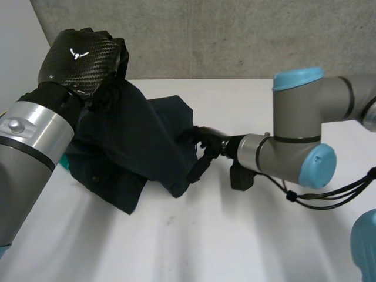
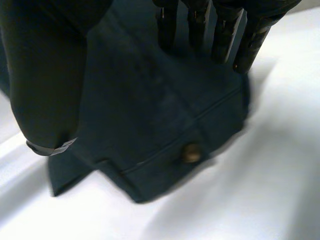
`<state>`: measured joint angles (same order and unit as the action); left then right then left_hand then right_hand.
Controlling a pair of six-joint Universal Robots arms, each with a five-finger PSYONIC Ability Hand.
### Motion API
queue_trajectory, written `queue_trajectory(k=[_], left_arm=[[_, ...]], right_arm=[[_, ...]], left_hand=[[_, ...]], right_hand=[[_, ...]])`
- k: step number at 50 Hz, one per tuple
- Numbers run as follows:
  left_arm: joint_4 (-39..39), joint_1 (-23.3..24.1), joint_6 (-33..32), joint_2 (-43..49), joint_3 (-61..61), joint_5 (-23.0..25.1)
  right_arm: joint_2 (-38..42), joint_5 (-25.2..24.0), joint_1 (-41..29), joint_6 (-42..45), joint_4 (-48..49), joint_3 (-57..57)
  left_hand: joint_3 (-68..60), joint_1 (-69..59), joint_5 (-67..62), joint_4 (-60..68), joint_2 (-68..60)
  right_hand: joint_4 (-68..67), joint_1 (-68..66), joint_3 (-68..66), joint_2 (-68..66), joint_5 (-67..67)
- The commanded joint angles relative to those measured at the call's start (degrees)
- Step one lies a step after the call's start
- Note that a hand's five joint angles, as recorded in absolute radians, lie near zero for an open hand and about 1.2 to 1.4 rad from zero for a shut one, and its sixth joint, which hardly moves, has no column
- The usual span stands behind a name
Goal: Fold the laundry.
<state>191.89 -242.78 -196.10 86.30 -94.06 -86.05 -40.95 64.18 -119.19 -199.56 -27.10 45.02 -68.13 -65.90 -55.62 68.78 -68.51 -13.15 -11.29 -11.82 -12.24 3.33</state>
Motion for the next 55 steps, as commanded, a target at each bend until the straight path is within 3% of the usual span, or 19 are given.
queue_trajectory(k=[1,4,5,8,9,10,16,21,25,34,43,52,55], left_arm=[[-0.03,0.29,0.37,0.27,0.54,-0.17],[-0.03,0.38,0.63,0.18,1.16,-0.17],[-0.03,0.47,0.72,0.18,1.33,-0.17],[0.06,1.61,0.90,0.18,2.30,-0.26],[0.06,2.05,0.90,0.18,2.65,-0.26],[0.15,2.66,1.16,0.09,3.18,-0.35],[0.15,3.54,2.65,-0.78,5.81,-2.63],[0.06,3.81,5.55,-2.63,7.75,-5.01],[-0.03,3.81,8.62,-5.70,8.19,-5.53],[-0.82,3.72,13.73,-10.89,7.05,-5.54],[-4.51,4.51,16.01,-6.25,6.52,-5.36],[-5.74,5.21,16.72,13.78,8.98,-5.62],[-5.91,4.95,16.63,20.89,11.52,-5.62]], right_arm=[[2.53,-0.98,-4.47,-4.70,5.56,-0.55],[3.15,-0.90,-4.56,-4.79,7.06,-0.81],[3.42,-0.90,-4.74,-4.88,7.85,-1.16],[3.86,-0.20,-4.74,-4.88,8.56,-2.21],[3.86,0.85,-4.74,-4.36,8.47,-3.35],[3.68,1.56,-4.74,-4.00,8.30,-3.88],[-2.54,6.48,-3.25,0.65,7.77,-4.24],[-17.46,7.54,1.14,17.39,7.33,-1.87],[-24.61,7.80,2.56,27.80,5.75,-1.60],[-34.72,8.16,3.17,36.16,0.30,-3.71],[-33.85,7.45,4.05,36.87,-1.64,-2.75],[-19.18,8.95,3.70,40.82,-1.55,-3.09],[-12.94,11.49,3.53,43.02,-1.20,-5.38]], left_hand=[[-11.87,-14.10,-14.38,11.22,-11.49],[-11.87,-14.10,-14.38,11.22,-11.49],[-11.87,-14.10,-14.38,11.22,-11.49],[-11.87,-14.10,-14.38,11.22,-11.49],[-11.87,-14.10,-14.38,11.22,-11.49],[-11.87,-14.10,-14.38,11.22,-11.49],[-11.87,-14.10,-14.38,11.22,-11.49],[-11.87,-14.10,-14.38,11.22,-11.49],[-11.87,-14.10,-14.38,11.22,-11.49],[-11.87,-14.10,-14.38,11.22,-11.49],[-11.87,-14.10,-14.38,11.22,-11.49],[-11.87,-14.10,-14.38,11.22,-11.49],[-11.87,-14.10,-14.38,11.22,-11.49]], right_hand=[[3.15,1.29,1.82,2.24,-3.33],[1.95,0.09,0.63,1.04,-2.13],[-14.43,-16.29,-15.76,-15.34,14.25],[-39.23,-41.09,-40.56,-40.14,39.05],[-59.97,-61.83,-61.30,-60.88,59.79],[-66.78,-68.64,-68.11,-67.69,66.60],[-66.85,-68.71,-68.18,-67.76,66.67],[-66.85,-68.71,-68.18,-67.76,66.67],[-66.85,-68.71,-68.18,-67.76,66.67],[-66.85,-68.71,-68.18,-67.76,66.67],[-66.85,-68.71,-68.18,-67.76,66.67],[-66.85,-68.71,-68.18,-67.76,66.67],[-66.85,-68.71,-68.18,-67.76,66.67]])
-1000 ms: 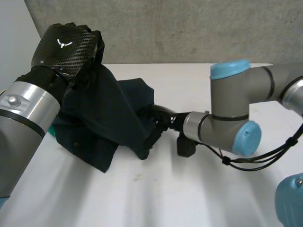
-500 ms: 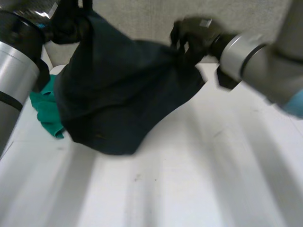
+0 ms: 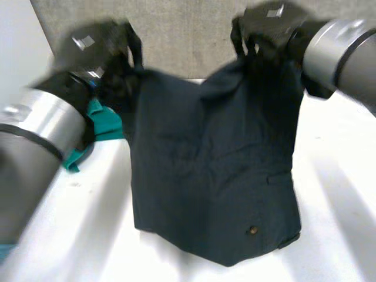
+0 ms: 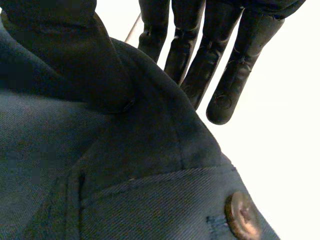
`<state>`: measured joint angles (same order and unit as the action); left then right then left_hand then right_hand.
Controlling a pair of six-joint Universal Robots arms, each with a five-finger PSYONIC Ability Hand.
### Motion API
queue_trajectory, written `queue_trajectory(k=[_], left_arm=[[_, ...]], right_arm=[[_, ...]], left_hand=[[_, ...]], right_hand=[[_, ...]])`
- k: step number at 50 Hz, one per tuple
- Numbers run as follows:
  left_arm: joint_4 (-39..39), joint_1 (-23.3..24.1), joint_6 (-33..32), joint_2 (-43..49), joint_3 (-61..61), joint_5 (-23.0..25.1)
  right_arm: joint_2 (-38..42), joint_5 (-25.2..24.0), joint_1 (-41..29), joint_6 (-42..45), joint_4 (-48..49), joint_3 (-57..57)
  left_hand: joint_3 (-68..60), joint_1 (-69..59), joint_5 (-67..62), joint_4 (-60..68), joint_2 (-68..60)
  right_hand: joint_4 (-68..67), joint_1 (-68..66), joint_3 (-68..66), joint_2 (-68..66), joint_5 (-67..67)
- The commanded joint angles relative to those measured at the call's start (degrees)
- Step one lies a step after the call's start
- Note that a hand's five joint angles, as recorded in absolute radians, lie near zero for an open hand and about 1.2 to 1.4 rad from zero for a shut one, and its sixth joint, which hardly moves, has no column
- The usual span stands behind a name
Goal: Fold the laundry.
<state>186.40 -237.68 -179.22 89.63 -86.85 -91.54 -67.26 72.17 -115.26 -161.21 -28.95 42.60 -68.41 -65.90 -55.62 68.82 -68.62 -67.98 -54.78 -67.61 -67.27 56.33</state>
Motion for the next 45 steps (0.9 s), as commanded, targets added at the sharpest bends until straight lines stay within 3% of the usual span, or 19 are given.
queue_trajectory(k=[1,2,4,5,6,7,12,21,24,29,33,39,45], left_arm=[[-0.51,-0.33,-0.51,19.16,5.01,-0.04],[-0.51,-0.24,-0.60,20.66,5.63,0.04],[-0.60,-0.50,-0.86,24.53,7.39,0.22],[-0.60,-0.59,-0.87,25.50,7.83,0.39],[-0.60,-0.85,-0.87,26.81,8.53,0.40],[-0.60,-0.94,-1.04,27.17,8.62,0.40],[-0.43,-2.61,-2.27,26.83,7.48,0.66],[0.10,-7.88,-4.21,19.36,1.42,1.19],[-0.07,-9.82,-4.56,18.65,-0.42,3.46],[-0.16,-12.62,-8.23,18.83,-3.93,13.46],[-0.34,-15.79,-12.19,19.88,-4.82,18.84],[-0.25,-16.68,-15.63,25.32,-2.98,20.79],[-0.08,-16.50,-17.48,31.91,1.58,21.31]], right_arm=[[14.86,4.46,-0.49,5.20,0.65,-3.83],[16.53,5.87,-0.58,5.81,0.73,-4.88],[20.75,9.65,-0.67,7.83,0.65,-7.35],[22.68,11.57,-0.76,8.80,0.56,-8.57],[23.22,12.64,-0.76,9.24,0.56,-8.76],[23.40,13.26,-0.76,9.33,0.65,-8.94],[21.38,14.41,-0.32,7.75,1.26,-7.54],[6.20,12.66,0.38,6.52,3.28,6.15],[3.63,11.34,0.99,6.78,3.20,11.25],[-1.72,10.45,1.61,7.22,3.63,20.58],[-7.70,8.17,2.05,7.31,5.13,28.58],[-11.93,3.95,2.23,7.31,5.83,37.37],[-12.37,4.12,2.05,7.31,12.50,45.11]], left_hand=[[-11.59,-14.10,-14.38,11.18,-11.38],[-7.11,-9.62,-9.90,6.71,-6.91],[17.39,14.88,14.60,-17.79,17.59],[29.15,26.64,26.36,-29.55,29.35],[50.58,48.07,47.79,-50.99,50.78],[57.79,55.28,55.00,-58.19,57.99],[58.41,55.90,55.62,-58.82,58.62],[56.36,53.85,53.57,-56.76,56.56],[54.67,52.16,51.88,-55.07,54.87],[49.29,46.78,46.50,-49.69,49.49],[46.77,44.26,43.98,-47.17,46.97],[47.43,44.92,44.64,-47.83,47.63],[49.62,47.11,46.83,-50.02,49.82]], right_hand=[[-12.02,-25.22,-12.39,-12.73,13.67],[-12.02,-25.22,-12.39,-12.73,13.67],[-5.58,-18.79,-5.96,-6.30,7.23],[36.28,23.08,35.91,35.56,-34.63],[57.98,44.78,57.61,57.27,-56.33],[57.98,44.78,57.61,57.27,-56.33],[57.98,44.78,57.61,57.27,-56.33],[57.98,44.78,57.61,57.27,-56.33],[57.98,44.78,57.61,57.27,-56.33],[57.98,44.78,57.61,57.27,-56.33],[57.98,44.78,57.61,57.27,-56.33],[55.88,42.68,55.51,55.16,-54.23],[57.98,44.78,57.61,57.27,-56.33]])
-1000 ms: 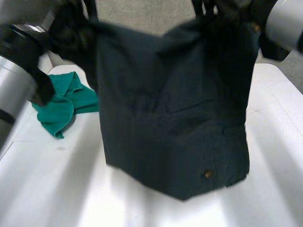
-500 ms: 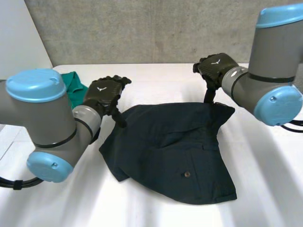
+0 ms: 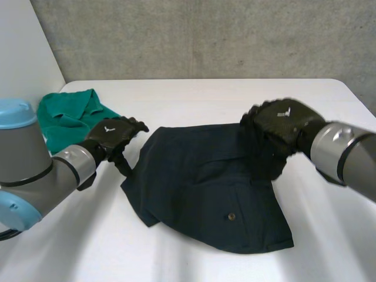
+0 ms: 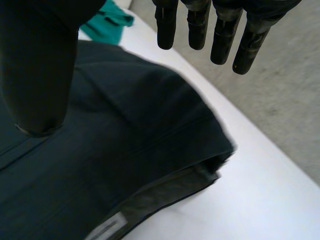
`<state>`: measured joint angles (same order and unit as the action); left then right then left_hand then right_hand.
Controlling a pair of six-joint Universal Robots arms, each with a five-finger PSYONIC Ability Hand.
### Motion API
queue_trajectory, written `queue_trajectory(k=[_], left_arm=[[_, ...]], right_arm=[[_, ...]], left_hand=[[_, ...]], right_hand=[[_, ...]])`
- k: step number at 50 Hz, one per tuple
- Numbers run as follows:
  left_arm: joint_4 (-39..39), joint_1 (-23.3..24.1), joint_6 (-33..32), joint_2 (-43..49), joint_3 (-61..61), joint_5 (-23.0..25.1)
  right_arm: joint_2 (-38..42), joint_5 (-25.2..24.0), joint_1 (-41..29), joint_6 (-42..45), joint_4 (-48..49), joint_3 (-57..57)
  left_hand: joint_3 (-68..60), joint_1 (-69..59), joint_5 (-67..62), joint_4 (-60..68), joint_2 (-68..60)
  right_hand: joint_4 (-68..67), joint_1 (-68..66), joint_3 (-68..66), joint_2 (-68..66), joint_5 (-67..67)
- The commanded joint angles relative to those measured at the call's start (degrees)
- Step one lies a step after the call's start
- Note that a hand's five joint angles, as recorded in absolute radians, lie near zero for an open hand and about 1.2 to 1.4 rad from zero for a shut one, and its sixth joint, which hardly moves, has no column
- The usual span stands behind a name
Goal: Fold the laundry.
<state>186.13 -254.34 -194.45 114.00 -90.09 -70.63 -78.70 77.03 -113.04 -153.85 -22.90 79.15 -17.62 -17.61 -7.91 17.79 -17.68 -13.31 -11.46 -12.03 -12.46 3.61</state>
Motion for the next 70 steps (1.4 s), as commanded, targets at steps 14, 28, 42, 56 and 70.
queue_trajectory(k=[14,28,42,56,70], left_arm=[[3.36,2.53,-2.34,14.76,12.12,2.52],[5.65,4.73,-2.34,21.53,16.52,4.28],[8.36,5.43,-3.48,21.97,20.82,-1.78],[23.89,7.19,-7.53,8.72,30.05,-13.64],[33.86,9.39,-7.17,0.70,23.47,-15.76]], right_arm=[[9.17,5.41,-0.78,-0.93,28.97,14.55],[18.93,5.15,-0.78,-6.02,28.97,8.40],[24.38,5.85,-0.25,-6.20,27.56,-1.18],[24.12,8.31,-0.25,0.12,27.47,-36.49],[25.79,8.22,-0.87,-0.05,31.17,-47.52]], left_hand=[[-5.53,-5.55,-5.24,5.36,-5.47],[-29.24,-29.25,-28.95,29.07,-29.18],[-62.38,-62.39,-62.09,62.21,-62.32],[-62.38,-62.39,-62.09,62.21,-62.32],[-62.38,-62.39,-62.09,62.21,-62.32]], right_hand=[[3.31,1.46,2.03,2.46,-3.61],[3.31,1.46,2.03,2.46,-3.61],[-66.69,-68.54,-67.97,-67.54,66.39],[-66.69,-68.54,-67.97,-67.54,66.39],[-66.69,-68.54,-67.97,-67.54,66.39]])
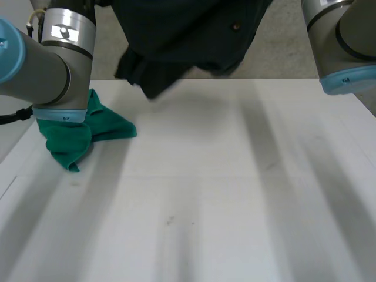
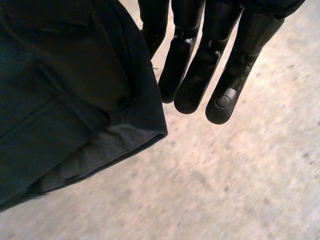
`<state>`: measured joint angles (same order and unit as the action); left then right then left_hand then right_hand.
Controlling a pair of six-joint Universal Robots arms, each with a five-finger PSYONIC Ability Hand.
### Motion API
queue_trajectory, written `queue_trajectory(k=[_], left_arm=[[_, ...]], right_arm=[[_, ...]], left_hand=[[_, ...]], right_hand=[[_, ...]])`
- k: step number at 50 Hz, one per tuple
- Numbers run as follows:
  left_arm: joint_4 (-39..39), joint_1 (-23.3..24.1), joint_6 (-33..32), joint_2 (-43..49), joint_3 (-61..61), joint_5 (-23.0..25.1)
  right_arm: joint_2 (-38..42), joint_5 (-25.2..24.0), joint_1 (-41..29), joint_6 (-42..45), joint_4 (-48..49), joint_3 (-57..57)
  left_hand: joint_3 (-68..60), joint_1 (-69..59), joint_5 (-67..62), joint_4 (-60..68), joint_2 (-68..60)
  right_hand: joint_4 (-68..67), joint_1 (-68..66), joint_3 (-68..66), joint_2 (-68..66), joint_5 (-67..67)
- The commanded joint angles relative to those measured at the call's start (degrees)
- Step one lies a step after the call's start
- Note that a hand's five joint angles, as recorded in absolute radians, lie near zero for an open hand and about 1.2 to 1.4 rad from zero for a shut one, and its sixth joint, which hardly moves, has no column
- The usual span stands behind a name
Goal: Fold the laundry.
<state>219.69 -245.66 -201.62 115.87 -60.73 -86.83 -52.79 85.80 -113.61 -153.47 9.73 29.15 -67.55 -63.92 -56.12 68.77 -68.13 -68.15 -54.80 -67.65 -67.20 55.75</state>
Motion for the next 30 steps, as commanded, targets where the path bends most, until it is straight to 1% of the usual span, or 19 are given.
queue_trajectory(k=[1,4,5,7,8,9,11,12,13,15,16,19,21,22,24,26,27,30], left_arm=[[0.30,0.71,0.00,-1.17,-7.02,0.35],[-1.19,0.62,-0.18,-0.82,-12.21,0.26],[-1.97,0.62,-0.18,-0.73,-13.53,0.17],[-6.27,0.80,-0.62,-0.38,-17.40,0.17],[-7.86,0.89,-0.79,-0.29,-18.36,0.17],[-11.87,1.06,-0.97,0.23,-20.29,0.09],[-16.20,1.59,-0.97,0.94,-22.14,0.09],[-18.40,2.11,-1.06,1.29,-23.02,0.09],[-22.68,3.16,-1.14,1.73,-24.42,0.09],[-27.01,4.48,-1.06,2.17,-25.84,0.00],[-29.99,5.53,-1.06,1.82,-26.89,-0.09],[-35.10,6.77,-0.97,0.77,-28.47,-0.44],[-36.52,6.86,-0.80,-0.54,-28.92,-1.23],[-37.13,6.78,-0.62,-1.42,-29.09,-1.75],[-38.28,6.60,-0.27,-4.67,-29.97,-3.25],[-38.46,6.60,-0.27,-6.70,-30.94,-3.87],[-38.46,6.60,-0.27,-8.62,-31.81,-4.04],[-38.55,6.77,-0.27,-11.18,-33.22,-3.96]], right_arm=[[-0.20,-0.98,-0.21,-0.51,-2.51,5.45],[-0.73,-1.69,-0.12,-0.16,-3.58,10.47],[-0.91,-2.30,-0.12,0.19,-4.28,13.97],[-1.00,-2.83,-0.12,0.37,-5.68,17.41],[-0.73,-3.53,0.05,0.63,-7.95,20.91],[-0.64,-3.97,0.14,1.07,-9.28,22.51],[-0.12,-4.32,0.23,2.47,-12.96,25.67],[0.32,-4.41,0.32,4.39,-16.38,28.21],[0.50,-4.32,0.32,5.37,-18.06,29.63],[0.06,-4.76,0.58,7.30,-21.75,34.10],[-0.11,-4.76,0.67,7.40,-21.95,35.26],[-1.25,-4.94,1.63,7.57,-20.55,40.79],[-3.09,-5.20,2.60,7.57,-20.19,43.17],[-5.37,-5.72,3.21,7.66,-20.10,45.62],[-7.93,-6.52,3.66,7.66,-19.84,48.26],[-11.43,-8.35,3.83,7.66,-19.58,52.56],[-12.24,-9.06,3.92,7.66,-19.58,53.72],[-15.05,-11.52,4.45,7.58,-19.23,57.93]], left_hand=[[-12.45,-16.08,-13.88,11.23,-11.87],[-12.45,-16.08,-13.88,11.23,-11.87],[-12.45,-16.08,-13.88,11.23,-11.87],[-12.45,-16.08,-13.88,11.23,-11.87],[-12.45,-16.08,-13.88,11.23,-11.87],[-12.45,-16.08,-13.88,11.23,-11.87],[-12.45,-16.08,-13.88,11.23,-11.87],[-12.45,-16.08,-13.88,11.23,-11.87],[-12.45,-16.08,-13.88,11.23,-11.87],[-12.45,-16.08,-13.88,11.23,-11.87],[-12.45,-16.08,-13.88,11.23,-11.87],[-12.45,-16.08,-13.88,11.23,-11.87],[-12.45,-16.08,-13.88,11.23,-11.87],[-12.45,-16.08,-13.88,11.23,-11.87],[-11.47,-15.10,-12.90,10.25,-10.89],[-3.10,-6.72,-4.52,1.87,-2.52],[6.77,3.15,5.35,-7.99,7.35],[25.65,22.02,24.22,-26.87,26.23]], right_hand=[[-11.85,-25.20,-12.35,-12.80,14.25],[-11.85,-25.20,-12.35,-12.80,14.25],[-11.85,-25.20,-12.35,-12.80,14.25],[-11.85,-25.20,-12.35,-12.80,14.25],[-11.85,-25.20,-12.35,-12.80,14.25],[-11.85,-25.20,-12.35,-12.80,14.25],[-11.85,-25.20,-12.35,-12.80,14.25],[-11.85,-25.20,-12.35,-12.80,14.25],[-11.85,-25.20,-12.35,-12.80,14.25],[-11.85,-25.20,-12.35,-12.80,14.25],[-11.85,-25.20,-12.35,-12.80,14.25],[-11.85,-25.20,-12.35,-12.80,14.25],[-11.85,-25.20,-12.35,-12.80,14.25],[-11.85,-25.20,-12.35,-12.80,14.25],[-11.85,-25.20,-12.35,-12.80,14.25],[-11.85,-25.20,-12.35,-12.80,14.25],[-11.85,-25.20,-12.35,-12.80,14.25],[-11.85,-25.20,-12.35,-12.80,14.25]])
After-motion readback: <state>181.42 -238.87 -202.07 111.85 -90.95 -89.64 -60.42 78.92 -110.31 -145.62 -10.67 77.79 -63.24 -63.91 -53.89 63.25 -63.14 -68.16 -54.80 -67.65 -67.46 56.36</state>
